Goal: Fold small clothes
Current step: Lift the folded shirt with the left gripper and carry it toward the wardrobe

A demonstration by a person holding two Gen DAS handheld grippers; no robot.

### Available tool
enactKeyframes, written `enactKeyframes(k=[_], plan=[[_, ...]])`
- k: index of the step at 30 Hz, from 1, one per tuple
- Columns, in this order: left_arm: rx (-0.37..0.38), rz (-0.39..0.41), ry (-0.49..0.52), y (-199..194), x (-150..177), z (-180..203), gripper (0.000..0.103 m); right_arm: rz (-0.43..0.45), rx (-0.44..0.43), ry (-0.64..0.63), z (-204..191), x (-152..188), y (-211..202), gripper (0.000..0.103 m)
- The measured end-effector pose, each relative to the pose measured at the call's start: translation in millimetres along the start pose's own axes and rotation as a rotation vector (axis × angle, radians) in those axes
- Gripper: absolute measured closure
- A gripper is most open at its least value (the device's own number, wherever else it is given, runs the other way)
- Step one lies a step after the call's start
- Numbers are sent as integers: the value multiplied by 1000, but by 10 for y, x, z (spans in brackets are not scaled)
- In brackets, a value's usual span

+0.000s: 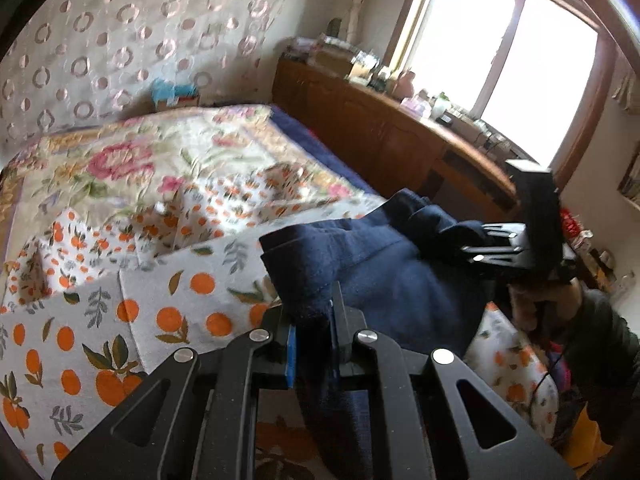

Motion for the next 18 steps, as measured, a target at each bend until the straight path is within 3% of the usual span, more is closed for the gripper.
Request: enactKeyframes(k=[7,18], plan=[[-1,107,36,-477,-166,143,90,143,50,-47,-275,-279,-476,84],[-181,214,12,-1328,-176,-422,90,239,-21,-240,-1218,-846,-378,84]])
Point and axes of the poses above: each gripper's, at about its wrist camera, not at the fingertips, and y roughly the way its jaws point, z to its right, x to its underside, the point moved 6 cm from there along y, roughly the way its jaws point, and after that the axes turned 7 degrees about -y, right-handed, at the moved point
